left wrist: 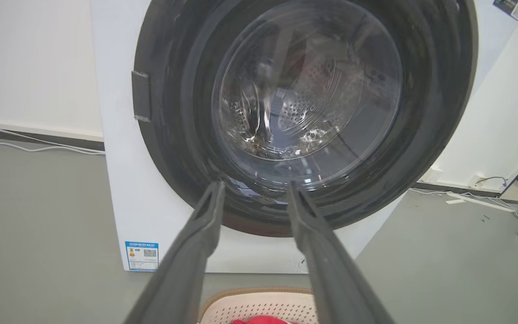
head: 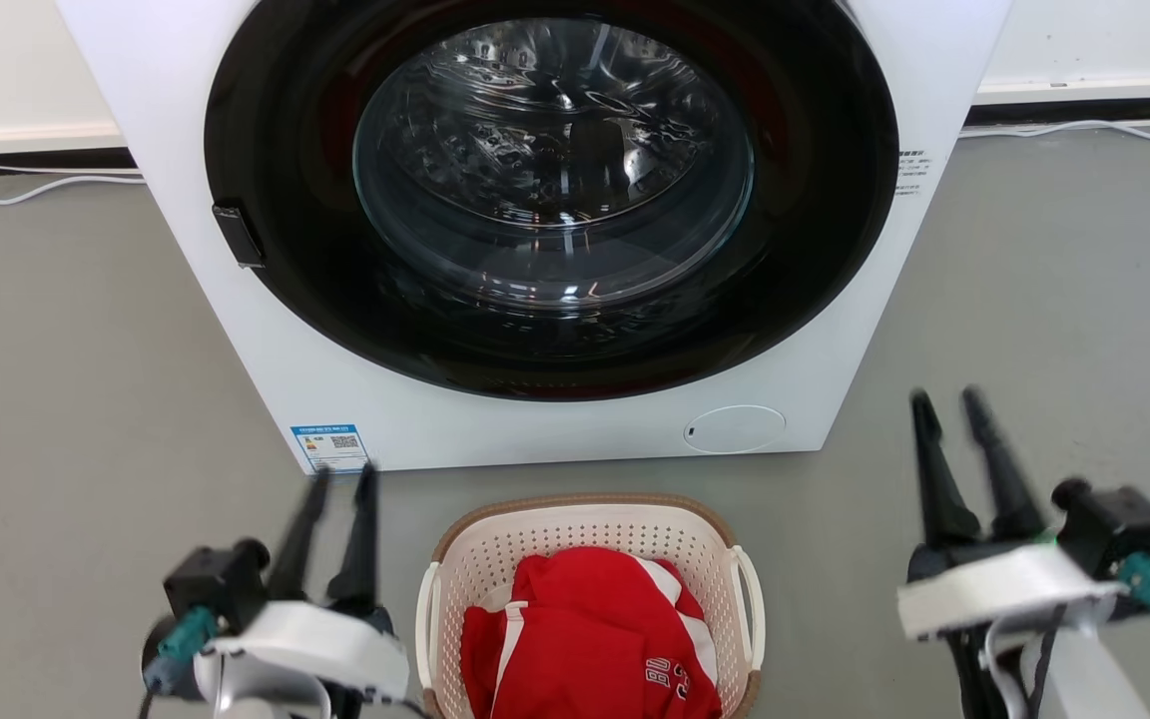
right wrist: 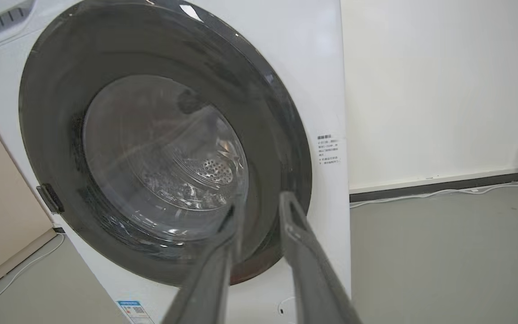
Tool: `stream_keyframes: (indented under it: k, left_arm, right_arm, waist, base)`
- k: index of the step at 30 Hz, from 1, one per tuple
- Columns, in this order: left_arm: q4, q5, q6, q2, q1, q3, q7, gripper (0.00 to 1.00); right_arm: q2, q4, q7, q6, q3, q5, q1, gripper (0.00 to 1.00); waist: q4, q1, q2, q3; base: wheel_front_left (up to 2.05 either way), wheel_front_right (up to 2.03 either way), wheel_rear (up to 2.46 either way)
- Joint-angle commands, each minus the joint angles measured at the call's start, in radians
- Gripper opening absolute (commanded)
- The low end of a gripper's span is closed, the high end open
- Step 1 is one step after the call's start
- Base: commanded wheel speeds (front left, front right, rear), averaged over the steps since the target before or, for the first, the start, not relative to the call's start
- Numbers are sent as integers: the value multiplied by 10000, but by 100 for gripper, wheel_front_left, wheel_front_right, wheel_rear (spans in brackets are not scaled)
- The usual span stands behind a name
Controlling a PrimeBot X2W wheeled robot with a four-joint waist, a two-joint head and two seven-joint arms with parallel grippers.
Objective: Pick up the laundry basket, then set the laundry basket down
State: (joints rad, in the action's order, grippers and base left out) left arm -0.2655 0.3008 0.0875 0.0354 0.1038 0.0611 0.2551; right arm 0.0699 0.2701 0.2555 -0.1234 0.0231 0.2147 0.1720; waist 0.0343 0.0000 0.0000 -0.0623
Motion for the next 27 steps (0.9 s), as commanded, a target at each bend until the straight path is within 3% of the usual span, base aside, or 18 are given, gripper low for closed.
stream_keyframes:
  k: [1,7,11,27]
  left_arm:
    - [50,78,3,9,39,-28,-31,0]
    - [53,717,24,15,38,-122,-224,0]
    - [60,1137,37,20,29,-169,-334,0]
    - [86,2816,93,38,31,-383,-797,0]
  right_arm:
    - [6,-46,-29,-1,17,79,44,0]
    - [-3,-57,-224,-4,74,761,6,0]
    - [-10,-67,-337,-6,97,1209,-24,0]
    - [-36,-97,-799,-16,202,3000,-110,0]
  waist:
    - [-2,0,0,1]
    - [-19,22,0,56]
    - [-30,2,0,59]
    - [-74,0,0,128]
  base:
    - [0,0,0]
    - [0,0,0]
    - [0,0,0]
    - [0,0,0]
